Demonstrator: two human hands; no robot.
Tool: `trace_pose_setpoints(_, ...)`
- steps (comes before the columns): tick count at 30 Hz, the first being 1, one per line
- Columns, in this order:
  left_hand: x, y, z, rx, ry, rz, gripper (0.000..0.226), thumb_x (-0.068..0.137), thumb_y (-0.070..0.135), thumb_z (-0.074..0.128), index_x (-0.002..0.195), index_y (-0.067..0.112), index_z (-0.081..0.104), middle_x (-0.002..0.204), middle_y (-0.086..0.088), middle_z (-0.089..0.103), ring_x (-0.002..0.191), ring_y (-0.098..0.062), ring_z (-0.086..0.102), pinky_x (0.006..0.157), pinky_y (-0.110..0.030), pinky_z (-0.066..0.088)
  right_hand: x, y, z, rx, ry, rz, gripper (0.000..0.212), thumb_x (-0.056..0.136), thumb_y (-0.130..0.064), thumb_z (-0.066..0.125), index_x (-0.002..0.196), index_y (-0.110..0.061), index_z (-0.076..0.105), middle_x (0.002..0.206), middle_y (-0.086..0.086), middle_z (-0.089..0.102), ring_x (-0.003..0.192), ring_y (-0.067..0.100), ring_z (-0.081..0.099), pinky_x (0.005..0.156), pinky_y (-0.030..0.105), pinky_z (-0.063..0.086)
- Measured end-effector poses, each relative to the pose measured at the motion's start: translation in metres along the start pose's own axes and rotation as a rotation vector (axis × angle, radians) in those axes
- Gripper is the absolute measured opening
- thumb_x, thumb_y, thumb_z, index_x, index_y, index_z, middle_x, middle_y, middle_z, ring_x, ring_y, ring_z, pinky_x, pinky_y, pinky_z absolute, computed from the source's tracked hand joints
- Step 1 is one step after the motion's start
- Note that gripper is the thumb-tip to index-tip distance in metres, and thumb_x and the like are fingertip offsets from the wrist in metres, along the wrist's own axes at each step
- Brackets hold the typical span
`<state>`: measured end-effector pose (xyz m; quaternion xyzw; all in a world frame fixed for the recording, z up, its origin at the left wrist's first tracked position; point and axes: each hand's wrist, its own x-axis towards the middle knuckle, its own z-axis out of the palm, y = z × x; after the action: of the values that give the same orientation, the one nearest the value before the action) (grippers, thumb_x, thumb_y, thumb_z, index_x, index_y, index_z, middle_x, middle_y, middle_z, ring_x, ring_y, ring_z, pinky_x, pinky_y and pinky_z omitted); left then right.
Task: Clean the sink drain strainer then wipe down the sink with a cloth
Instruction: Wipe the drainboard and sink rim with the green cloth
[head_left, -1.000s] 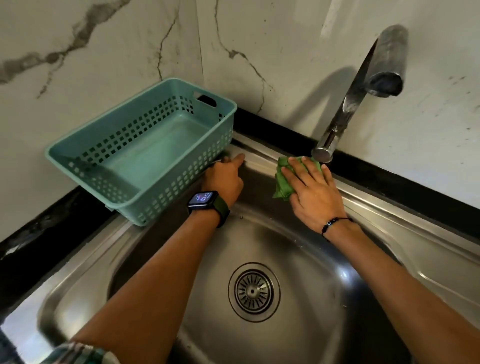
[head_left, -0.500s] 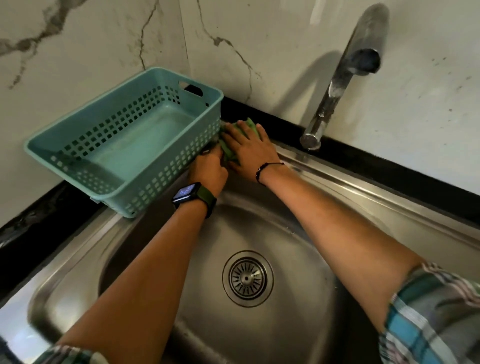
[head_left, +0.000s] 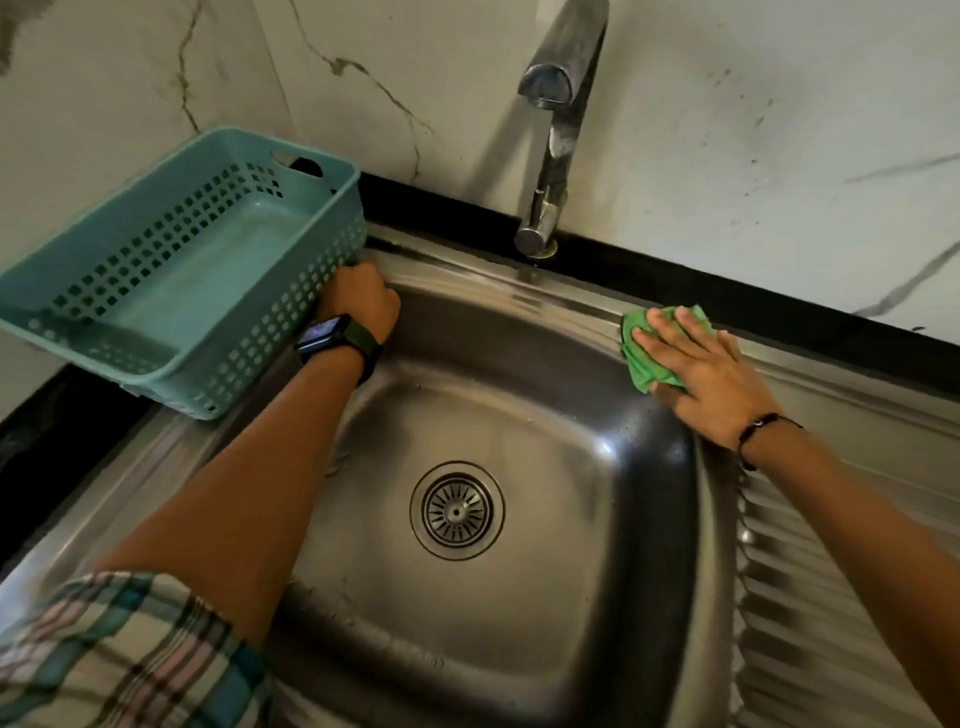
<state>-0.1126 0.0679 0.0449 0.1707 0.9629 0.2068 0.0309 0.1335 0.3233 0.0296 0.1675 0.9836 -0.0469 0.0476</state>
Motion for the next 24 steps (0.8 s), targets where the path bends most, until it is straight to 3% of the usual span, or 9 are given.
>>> trace_pose_setpoints(3, -0.009, 0.021, 0.001, -0.003, -0.052, 0.002, 0.028, 0.085, 0.006, 0.044, 0.107, -0.009, 0.054, 0.112, -0.034, 0.057, 0.104, -0.047, 0.054, 0.085, -0.047, 0.046, 0.003, -0.004, 0.001, 0.002, -0.017, -0.007, 0.068, 0.091, -0.032, 0.049, 0.145, -0.033, 0.008, 0.157, -0.009, -0.002, 0.144, 0.017, -0.011, 0.115, 0.045, -0.004)
trace_pose_setpoints(7, -0.038, 0.057, 0.017, -0.113, -0.139, 0.151, 0.054, 0.080, 0.002, 0.044, 0.133, 0.007, 0.041, 0.119, -0.028, 0.057, 0.111, -0.044, 0.051, 0.091, -0.044, 0.043, 0.029, -0.037, 0.008, -0.108, 0.015, -0.038, 0.070, 0.091, -0.039, 0.045, 0.146, -0.030, 0.002, 0.157, -0.005, -0.008, 0.144, 0.024, -0.014, 0.113, 0.051, -0.007)
trace_pose_setpoints(11, -0.063, 0.096, 0.040, -0.210, -0.223, 0.332, 0.064, 0.078, -0.002, 0.045, 0.140, 0.008, 0.033, 0.138, -0.020, 0.044, 0.125, -0.037, 0.042, 0.105, -0.038, 0.034, 0.058, -0.074, 0.012, -0.107, 0.067, -0.101, 0.067, 0.092, -0.035, 0.043, 0.147, -0.027, 0.005, 0.158, -0.003, -0.004, 0.144, 0.028, -0.011, 0.113, 0.050, -0.008)
trace_pose_setpoints(14, -0.070, 0.117, 0.052, -0.283, -0.204, 0.353, 0.068, 0.077, -0.005, 0.045, 0.142, 0.008, 0.030, 0.146, -0.017, 0.035, 0.134, -0.031, 0.035, 0.111, -0.032, 0.027, 0.066, -0.081, 0.013, -0.101, 0.089, -0.112, 0.070, 0.089, -0.025, 0.045, 0.146, -0.028, 0.004, 0.158, -0.004, -0.001, 0.144, 0.025, -0.010, 0.114, 0.046, -0.008)
trace_pose_setpoints(18, -0.087, 0.142, 0.066, -0.356, -0.103, 0.392, 0.053, 0.081, -0.001, 0.043, 0.133, 0.009, 0.046, 0.134, -0.015, 0.051, 0.123, -0.029, 0.047, 0.102, -0.031, 0.035, 0.042, -0.039, 0.002, -0.085, 0.069, -0.176, 0.071, 0.086, -0.014, 0.050, 0.145, -0.033, 0.015, 0.157, -0.007, 0.007, 0.145, 0.019, -0.003, 0.116, 0.045, 0.000)
trace_pose_setpoints(22, -0.126, 0.184, 0.082, -0.457, -0.190, 0.526, 0.039, 0.086, 0.007, 0.044, 0.123, 0.005, 0.054, 0.121, -0.019, 0.059, 0.106, -0.034, 0.057, 0.094, -0.038, 0.042, -0.028, 0.047, -0.008, -0.036, 0.010, -0.028, 0.057, 0.094, -0.030, 0.042, 0.144, -0.037, 0.016, 0.156, -0.011, 0.008, 0.145, 0.014, -0.002, 0.115, 0.046, 0.001)
trace_pose_setpoints(24, -0.157, 0.203, 0.092, -0.509, -0.249, 0.581, 0.038, 0.087, 0.006, 0.046, 0.124, 0.004, 0.052, 0.126, -0.019, 0.055, 0.113, -0.033, 0.052, 0.099, -0.033, 0.037, -0.078, 0.097, -0.009, 0.021, 0.000, 0.089, 0.055, 0.095, -0.032, 0.039, 0.141, -0.039, 0.011, 0.156, -0.010, 0.008, 0.144, 0.013, -0.003, 0.114, 0.044, 0.000)
